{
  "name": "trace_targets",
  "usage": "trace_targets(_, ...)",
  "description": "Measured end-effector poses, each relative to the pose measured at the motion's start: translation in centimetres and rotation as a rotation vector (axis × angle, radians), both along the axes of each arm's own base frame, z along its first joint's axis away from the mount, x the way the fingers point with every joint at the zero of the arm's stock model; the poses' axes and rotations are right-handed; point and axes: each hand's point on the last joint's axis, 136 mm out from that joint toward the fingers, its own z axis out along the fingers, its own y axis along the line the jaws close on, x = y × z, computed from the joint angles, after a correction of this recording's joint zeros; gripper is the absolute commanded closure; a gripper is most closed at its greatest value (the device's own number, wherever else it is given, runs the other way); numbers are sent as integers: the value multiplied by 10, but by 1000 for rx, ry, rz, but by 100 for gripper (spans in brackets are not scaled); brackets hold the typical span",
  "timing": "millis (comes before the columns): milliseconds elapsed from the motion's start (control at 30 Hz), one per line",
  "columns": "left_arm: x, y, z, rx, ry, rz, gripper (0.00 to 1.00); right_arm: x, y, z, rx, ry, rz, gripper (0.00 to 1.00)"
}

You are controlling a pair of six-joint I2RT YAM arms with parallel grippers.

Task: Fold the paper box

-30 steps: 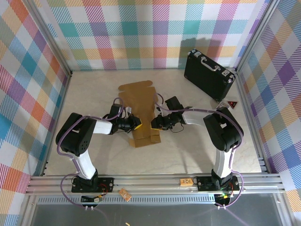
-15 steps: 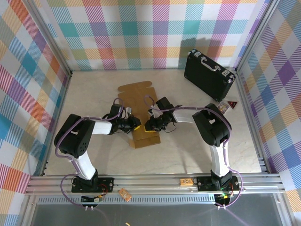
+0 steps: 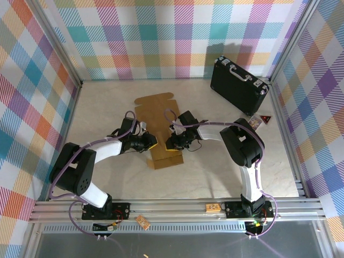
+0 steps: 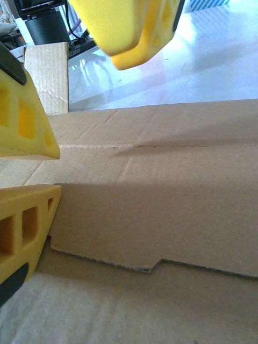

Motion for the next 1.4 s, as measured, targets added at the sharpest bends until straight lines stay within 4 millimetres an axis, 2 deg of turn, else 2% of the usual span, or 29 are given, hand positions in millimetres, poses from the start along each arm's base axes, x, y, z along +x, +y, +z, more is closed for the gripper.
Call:
trace_targets(233, -21, -6, -35, 34, 88, -51, 93, 0, 0, 0, 0, 1, 0, 78)
trace_targets(400, -23, -6, -37, 33, 83, -62, 98, -1, 0, 0, -2, 2, 2, 78)
trace_targets(633, -23, -6, -37, 35, 84, -62, 98, -1, 0, 0, -1, -2, 6, 78)
trace_targets(800, -27, -1, -29, 57, 82, -51, 95, -1, -1, 1, 3, -12, 9, 76)
trace_targets(933, -29, 5, -7, 79, 43, -38, 79, -5, -6, 7, 3, -31, 11, 66)
trace_targets(1000, -28, 8, 12, 86, 1, -30, 61, -10, -8, 14, 11, -35, 16, 58)
trace_targets(1100, -25, 14, 49, 92, -92, -12, 40, -14, -10, 34, 35, -50, 18, 48)
trace_targets(1167, -25, 19, 74, 101, -152, -1, 25, -15, -14, 55, 45, -87, 14, 42)
trace_targets(1233, -28, 25, 90, 117, -192, 15, 14, -14, -19, 75, 44, -146, 7, 38)
trace_targets(1300, -32, 32, 97, 139, -210, 27, 10, -10, -26, 92, 22, -215, -11, 34)
trace_targets(1400, -41, 40, 89, 184, -174, 31, 3, -2, -43, 102, -57, -304, -55, 28)
